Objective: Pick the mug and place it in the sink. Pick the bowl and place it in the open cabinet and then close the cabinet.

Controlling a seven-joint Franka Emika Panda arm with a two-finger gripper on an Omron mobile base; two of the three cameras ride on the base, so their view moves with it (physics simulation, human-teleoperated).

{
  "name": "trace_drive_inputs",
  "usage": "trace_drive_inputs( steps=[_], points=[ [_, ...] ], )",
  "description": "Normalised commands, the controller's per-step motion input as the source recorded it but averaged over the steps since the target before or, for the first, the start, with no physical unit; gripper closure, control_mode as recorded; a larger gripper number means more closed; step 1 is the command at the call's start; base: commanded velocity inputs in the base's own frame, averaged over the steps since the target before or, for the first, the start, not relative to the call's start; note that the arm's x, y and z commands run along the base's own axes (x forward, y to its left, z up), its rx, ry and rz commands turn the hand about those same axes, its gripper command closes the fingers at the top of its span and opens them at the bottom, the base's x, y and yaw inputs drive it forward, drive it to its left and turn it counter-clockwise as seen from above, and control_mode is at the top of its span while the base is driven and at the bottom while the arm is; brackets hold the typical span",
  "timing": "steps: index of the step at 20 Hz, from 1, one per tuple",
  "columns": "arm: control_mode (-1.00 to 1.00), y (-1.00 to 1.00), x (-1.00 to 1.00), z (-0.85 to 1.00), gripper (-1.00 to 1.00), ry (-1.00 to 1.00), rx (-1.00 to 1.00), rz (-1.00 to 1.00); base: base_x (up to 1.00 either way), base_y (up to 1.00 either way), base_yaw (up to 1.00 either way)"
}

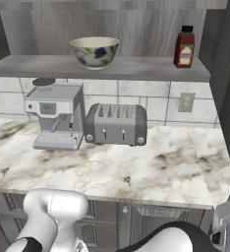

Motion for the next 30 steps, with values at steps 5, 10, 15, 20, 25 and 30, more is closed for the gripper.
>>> trace_drive_inputs(
  steps=[5, 10, 15, 20, 25, 30],
  points=[
    [-1.0, -0.35, 0.45, 0.0, -1.0, 0.05, 0.0, 0.0, 0.0, 0.0, 0.0],
    [-1.0, -0.23, 0.53, -0.02, -1.0, 0.02, 0.0, 0.0, 0.0, 0.0, 0.0],
    [-1.0, -0.01, 0.33, -0.02, -1.0, 0.0, -0.03, 0.01, 0.0, 0.0, 0.0],
    [-1.0, 0.29, 0.32, -0.04, -1.0, 0.0, -0.08, 0.08, 0.0, 0.0, 0.0],
    [-1.0, 0.66, 0.01, 0.0, -1.0, -0.06, -0.15, 0.13, 0.0, 0.0, 0.0],
    [-1.0, 0.79, 0.0, 0.0, -1.0, -0.13, -0.22, 0.11, 0.0, 0.0, 0.0]
  ],
)
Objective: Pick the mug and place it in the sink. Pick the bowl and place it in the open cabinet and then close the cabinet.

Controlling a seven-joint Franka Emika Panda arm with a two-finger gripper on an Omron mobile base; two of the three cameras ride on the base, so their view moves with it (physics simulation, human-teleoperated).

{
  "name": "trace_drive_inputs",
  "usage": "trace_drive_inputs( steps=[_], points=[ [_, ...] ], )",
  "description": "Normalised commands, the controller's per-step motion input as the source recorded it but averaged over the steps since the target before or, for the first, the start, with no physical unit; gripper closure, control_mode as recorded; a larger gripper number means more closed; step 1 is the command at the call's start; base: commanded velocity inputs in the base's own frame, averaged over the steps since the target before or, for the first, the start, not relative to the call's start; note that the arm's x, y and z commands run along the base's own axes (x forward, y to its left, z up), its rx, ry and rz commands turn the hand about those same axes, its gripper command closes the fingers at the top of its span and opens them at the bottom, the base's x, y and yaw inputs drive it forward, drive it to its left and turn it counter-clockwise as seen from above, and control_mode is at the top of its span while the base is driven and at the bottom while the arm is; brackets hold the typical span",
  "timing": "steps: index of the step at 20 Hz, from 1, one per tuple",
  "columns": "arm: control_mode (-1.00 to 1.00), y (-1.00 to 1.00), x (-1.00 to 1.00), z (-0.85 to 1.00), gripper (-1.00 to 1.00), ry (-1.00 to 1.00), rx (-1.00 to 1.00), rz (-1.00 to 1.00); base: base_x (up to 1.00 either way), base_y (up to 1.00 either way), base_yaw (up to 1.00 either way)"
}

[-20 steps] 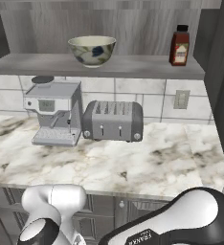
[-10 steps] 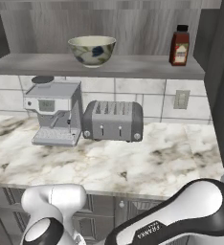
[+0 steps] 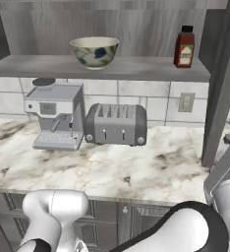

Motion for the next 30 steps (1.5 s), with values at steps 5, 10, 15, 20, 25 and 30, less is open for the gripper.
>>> trace_drive_inputs(
  steps=[5, 10, 15, 20, 25, 30],
  points=[
    [-1.0, 0.7, 0.41, 0.18, -1.0, -0.07, -0.25, 0.02, 0.0, 0.0, 0.0],
    [-1.0, 0.47, 0.96, 0.49, -1.0, 0.03, -0.23, 0.0, 0.0, 0.0, 0.0],
    [-1.0, 0.41, 0.9, 0.54, -1.0, 0.13, -0.21, 0.0, 0.0, 0.0, 0.0],
    [-1.0, 0.74, 0.62, 0.11, -1.0, 0.02, -0.23, -0.01, 0.0, 0.0, 0.0],
    [-1.0, 0.87, 0.73, 0.1, -1.0, 0.0, -0.26, -0.03, 0.0, 0.0, 0.0],
    [-1.0, 0.88, 0.72, 0.23, -1.0, 0.0, -0.29, -0.04, 0.0, 0.0, 0.0]
  ],
)
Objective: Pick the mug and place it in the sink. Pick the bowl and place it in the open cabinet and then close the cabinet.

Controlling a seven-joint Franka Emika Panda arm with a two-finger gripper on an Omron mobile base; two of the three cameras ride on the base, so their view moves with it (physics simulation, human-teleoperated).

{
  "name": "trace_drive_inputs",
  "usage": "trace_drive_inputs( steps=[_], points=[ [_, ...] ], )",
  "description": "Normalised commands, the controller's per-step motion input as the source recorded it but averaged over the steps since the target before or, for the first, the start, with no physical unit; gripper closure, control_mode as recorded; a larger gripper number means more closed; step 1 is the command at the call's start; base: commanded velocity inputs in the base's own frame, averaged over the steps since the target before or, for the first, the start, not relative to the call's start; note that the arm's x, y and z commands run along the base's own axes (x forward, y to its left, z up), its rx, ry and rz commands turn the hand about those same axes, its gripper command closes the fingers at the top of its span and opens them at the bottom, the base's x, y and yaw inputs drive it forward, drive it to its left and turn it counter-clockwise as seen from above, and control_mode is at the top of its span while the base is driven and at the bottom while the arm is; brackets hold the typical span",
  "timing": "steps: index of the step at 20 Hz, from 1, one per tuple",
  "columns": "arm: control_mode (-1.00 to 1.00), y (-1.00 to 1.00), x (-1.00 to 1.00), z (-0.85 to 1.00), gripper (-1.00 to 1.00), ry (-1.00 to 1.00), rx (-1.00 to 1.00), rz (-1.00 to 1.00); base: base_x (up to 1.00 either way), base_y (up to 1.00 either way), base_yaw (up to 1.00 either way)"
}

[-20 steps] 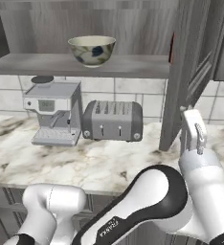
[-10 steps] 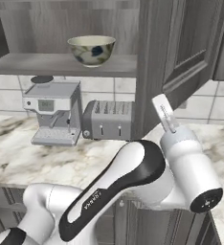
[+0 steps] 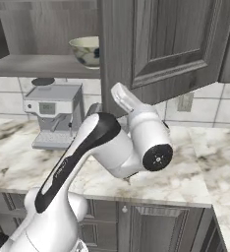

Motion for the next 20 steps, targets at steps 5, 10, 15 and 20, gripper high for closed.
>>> trace_drive_inputs(
  steps=[5, 10, 15, 20],
  points=[
    [-1.0, 0.65, 0.75, 0.2, -1.0, 0.0, -0.29, -0.08, 0.0, 0.0, 0.0],
    [-1.0, 0.27, 0.63, 0.31, -1.0, 0.12, -0.17, -0.13, 0.0, 0.0, 0.0],
    [-1.0, 0.02, 0.63, 0.22, -1.0, 0.2, -0.06, -0.1, 0.0, 0.0, 0.0],
    [-1.0, 0.07, 0.56, 0.05, -1.0, 0.16, -0.07, -0.07, 0.0, 0.0, 0.0]
  ],
)
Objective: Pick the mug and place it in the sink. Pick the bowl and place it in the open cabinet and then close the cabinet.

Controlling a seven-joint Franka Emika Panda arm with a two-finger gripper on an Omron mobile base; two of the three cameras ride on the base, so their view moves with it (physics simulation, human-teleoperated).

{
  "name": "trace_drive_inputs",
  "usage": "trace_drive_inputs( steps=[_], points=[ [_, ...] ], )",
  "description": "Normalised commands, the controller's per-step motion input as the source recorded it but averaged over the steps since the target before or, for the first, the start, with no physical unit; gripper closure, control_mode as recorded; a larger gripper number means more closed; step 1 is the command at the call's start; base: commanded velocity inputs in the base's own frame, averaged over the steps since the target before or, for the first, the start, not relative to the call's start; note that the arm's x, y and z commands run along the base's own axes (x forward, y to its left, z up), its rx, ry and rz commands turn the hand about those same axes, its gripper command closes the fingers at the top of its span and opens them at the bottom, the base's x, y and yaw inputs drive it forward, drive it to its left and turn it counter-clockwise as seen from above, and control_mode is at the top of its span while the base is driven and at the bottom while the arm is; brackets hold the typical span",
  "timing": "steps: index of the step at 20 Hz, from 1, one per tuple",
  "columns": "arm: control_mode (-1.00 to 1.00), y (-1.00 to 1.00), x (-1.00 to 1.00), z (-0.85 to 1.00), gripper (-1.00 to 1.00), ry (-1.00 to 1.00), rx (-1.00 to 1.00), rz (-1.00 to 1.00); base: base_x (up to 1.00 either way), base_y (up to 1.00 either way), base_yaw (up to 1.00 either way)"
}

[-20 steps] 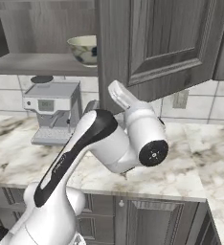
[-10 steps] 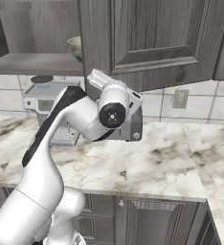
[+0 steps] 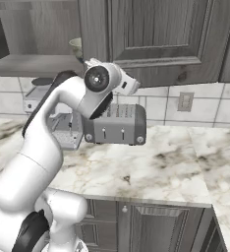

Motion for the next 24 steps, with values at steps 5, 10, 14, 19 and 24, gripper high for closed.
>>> trace_drive_inputs(
  steps=[5, 10, 14, 19, 24],
  points=[
    [-1.0, 0.71, 0.6, 0.0, -1.0, 0.06, -0.09, -0.01, 0.0, 0.0, 0.0],
    [-1.0, 0.89, 0.65, 0.0, -1.0, 0.0, -0.12, -0.01, 0.0, 0.0, 0.0],
    [-1.0, 0.65, 0.67, -0.03, -1.0, 0.0, -0.08, -0.01, 0.0, 0.0, 0.0],
    [-1.0, 0.33, 0.53, -0.1, -1.0, 0.0, -0.01, 0.0, 0.0, 0.0, 0.0],
    [-1.0, 0.35, 0.39, -0.21, -1.0, 0.0, 0.0, 0.0, 0.0, 0.0, 0.0]
  ],
)
